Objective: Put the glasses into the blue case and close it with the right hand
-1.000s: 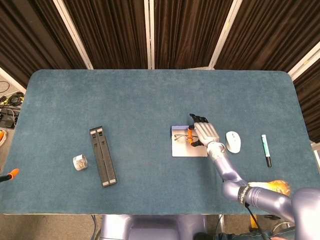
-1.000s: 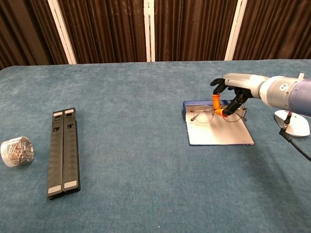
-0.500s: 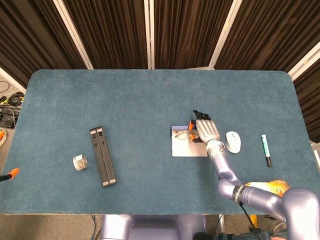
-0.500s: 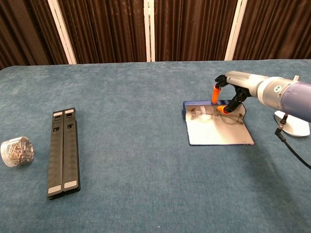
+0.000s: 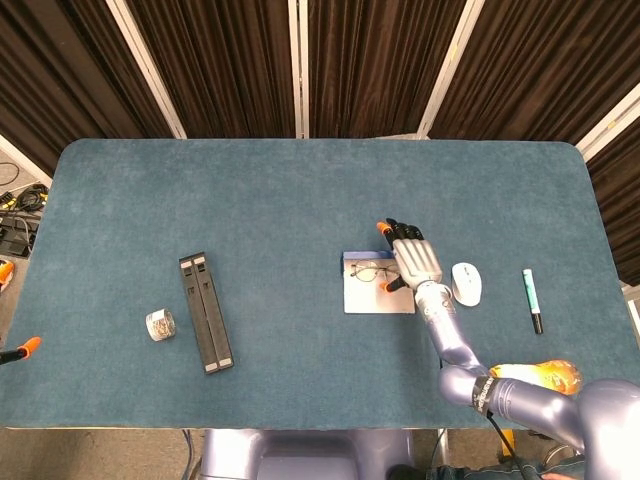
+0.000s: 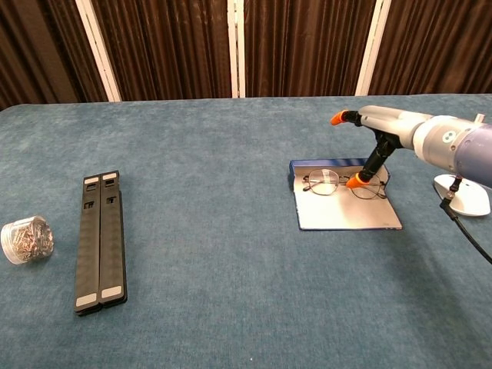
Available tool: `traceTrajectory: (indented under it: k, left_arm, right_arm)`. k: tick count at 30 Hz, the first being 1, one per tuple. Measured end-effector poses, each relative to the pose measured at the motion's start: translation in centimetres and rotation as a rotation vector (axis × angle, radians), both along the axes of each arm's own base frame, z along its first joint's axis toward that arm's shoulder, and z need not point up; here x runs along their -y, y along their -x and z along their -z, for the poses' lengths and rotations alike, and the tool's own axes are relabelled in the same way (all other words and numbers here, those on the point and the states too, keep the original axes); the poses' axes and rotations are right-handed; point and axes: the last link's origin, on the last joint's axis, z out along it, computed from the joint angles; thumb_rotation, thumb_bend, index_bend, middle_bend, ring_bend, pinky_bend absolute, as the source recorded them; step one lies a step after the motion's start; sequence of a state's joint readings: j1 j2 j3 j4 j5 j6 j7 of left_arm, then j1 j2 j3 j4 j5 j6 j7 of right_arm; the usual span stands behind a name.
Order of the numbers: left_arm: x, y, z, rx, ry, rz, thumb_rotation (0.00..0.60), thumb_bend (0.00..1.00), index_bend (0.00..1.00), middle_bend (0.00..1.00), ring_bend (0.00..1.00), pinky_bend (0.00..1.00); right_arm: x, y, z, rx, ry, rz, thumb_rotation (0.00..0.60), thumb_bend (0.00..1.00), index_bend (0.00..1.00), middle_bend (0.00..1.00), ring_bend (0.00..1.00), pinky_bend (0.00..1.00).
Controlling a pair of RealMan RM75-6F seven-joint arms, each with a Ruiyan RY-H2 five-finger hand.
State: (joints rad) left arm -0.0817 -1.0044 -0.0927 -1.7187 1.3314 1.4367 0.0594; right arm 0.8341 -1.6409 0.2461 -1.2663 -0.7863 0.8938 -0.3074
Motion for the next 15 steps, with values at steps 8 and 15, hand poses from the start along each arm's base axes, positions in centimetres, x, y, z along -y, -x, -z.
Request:
traceTrajectory:
  k: [8,15]
  left_arm:
    - [-0.3,0.3,0.0,0.003,-0.002,-0.010,0.600,0.00,0.00,0.00,0.00,0.00]
    - [-0.5,0.5,0.0,0.002,-0.006,-0.023,0.600,0.00,0.00,0.00,0.00,0.00]
  right_arm:
    - [0.7,0.7,1.3,-0.053,0.009,-0.003,0.600,0.00,0.07,0.00,0.00,0.00]
    - [1.7,0.9,2.3,-0.066,0.012,0.007,0.600,0.00,0.07,0.00,0.00,0.00]
